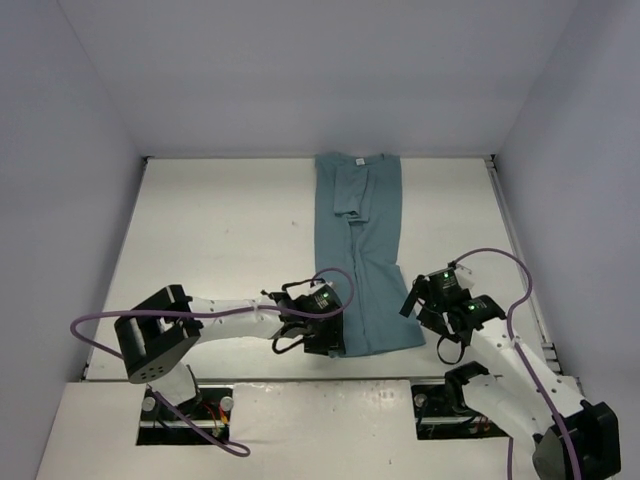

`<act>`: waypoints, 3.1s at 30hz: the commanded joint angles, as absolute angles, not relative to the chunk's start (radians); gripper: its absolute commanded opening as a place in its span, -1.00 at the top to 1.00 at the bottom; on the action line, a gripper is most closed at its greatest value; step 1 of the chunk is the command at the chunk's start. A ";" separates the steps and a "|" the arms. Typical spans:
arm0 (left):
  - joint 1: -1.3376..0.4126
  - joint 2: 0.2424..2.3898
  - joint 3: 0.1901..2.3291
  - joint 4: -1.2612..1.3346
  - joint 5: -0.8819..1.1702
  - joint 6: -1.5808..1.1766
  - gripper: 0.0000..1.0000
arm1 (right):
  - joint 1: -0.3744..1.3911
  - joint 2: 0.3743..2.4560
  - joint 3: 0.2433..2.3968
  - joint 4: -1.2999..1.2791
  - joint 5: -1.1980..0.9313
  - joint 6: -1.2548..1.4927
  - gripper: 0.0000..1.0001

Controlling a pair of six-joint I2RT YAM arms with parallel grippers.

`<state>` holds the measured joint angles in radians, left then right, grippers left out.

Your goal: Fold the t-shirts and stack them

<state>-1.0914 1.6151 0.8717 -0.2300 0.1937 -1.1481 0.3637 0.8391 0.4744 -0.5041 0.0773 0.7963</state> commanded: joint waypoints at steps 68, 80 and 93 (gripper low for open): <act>-0.806 1.482 0.825 -0.455 0.293 -0.764 -0.05 | 0.991 1.075 0.420 -0.558 0.075 1.346 -0.31; -0.762 1.489 0.816 -0.474 0.328 -0.681 0.09 | 1.014 1.076 0.413 -0.608 0.077 1.383 -0.28; -0.747 1.473 0.751 -0.474 0.368 -0.655 0.27 | 1.017 1.094 0.429 -0.585 0.100 1.391 -0.04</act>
<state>-0.7510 1.4991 0.7850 -0.4632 0.3612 -0.6827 1.0050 1.0630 0.4583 -0.5259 0.0569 1.3652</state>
